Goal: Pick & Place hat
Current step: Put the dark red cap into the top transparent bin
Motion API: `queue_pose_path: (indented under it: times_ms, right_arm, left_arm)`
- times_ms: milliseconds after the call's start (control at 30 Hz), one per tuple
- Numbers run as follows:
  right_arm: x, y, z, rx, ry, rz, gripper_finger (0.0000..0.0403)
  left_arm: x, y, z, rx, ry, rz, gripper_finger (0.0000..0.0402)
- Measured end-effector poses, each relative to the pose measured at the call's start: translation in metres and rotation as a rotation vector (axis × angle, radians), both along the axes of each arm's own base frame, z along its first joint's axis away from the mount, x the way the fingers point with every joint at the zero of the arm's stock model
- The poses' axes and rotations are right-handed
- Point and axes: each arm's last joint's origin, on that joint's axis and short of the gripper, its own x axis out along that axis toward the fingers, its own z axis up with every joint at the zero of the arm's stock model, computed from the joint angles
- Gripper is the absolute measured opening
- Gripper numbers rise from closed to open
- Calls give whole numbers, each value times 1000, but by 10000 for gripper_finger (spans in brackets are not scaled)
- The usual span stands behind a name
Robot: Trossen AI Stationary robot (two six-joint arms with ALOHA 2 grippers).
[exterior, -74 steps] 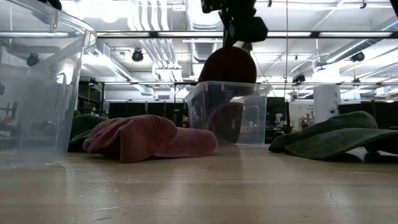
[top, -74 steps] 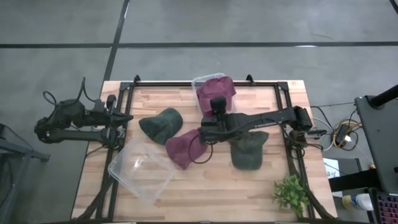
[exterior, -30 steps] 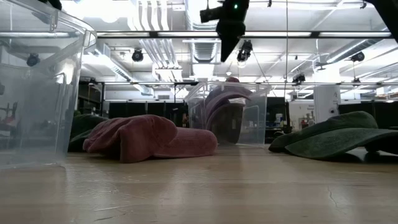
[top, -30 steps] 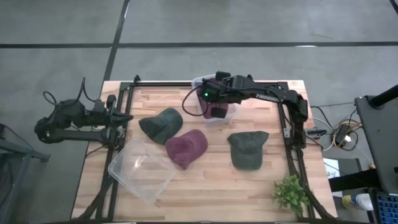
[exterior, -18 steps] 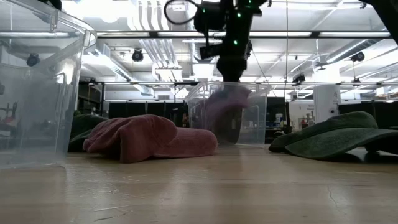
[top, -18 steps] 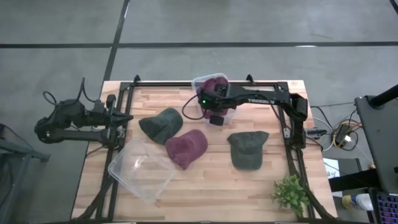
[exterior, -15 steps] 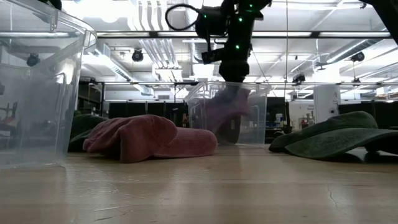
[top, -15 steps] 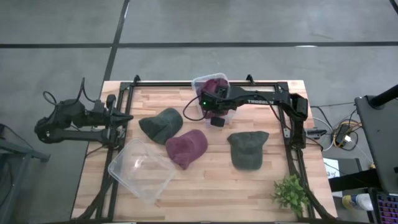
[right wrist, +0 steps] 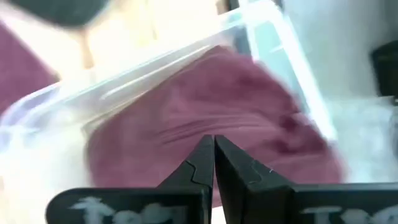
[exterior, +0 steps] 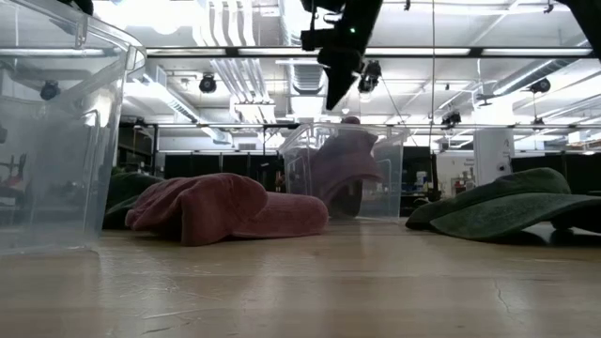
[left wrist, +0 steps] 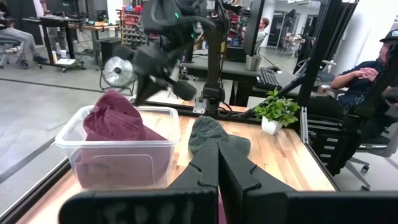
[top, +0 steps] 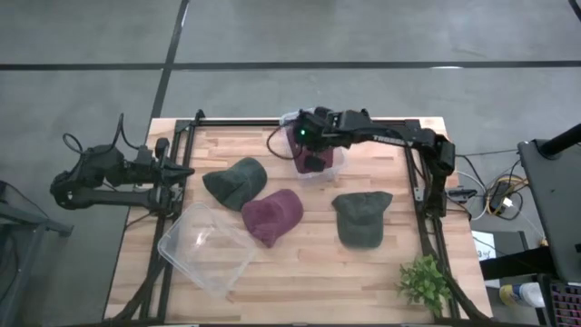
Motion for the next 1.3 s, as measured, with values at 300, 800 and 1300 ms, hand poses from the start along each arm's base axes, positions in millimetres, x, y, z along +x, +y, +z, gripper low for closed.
queue_pose_path:
  times_ms: [300,800,1300]
  right_arm:
    - [-9,-42,-36,77,46,-90,8]
    - [7,-58,-109,278,159,-78,8]
    - [-24,22,60,81,-164,13,9]
  left_arm:
    - [0,0,0,-1,0,-3,0]
    - [0,0,0,0,1,2,0]
    - [0,0,0,-1,1,1,0]
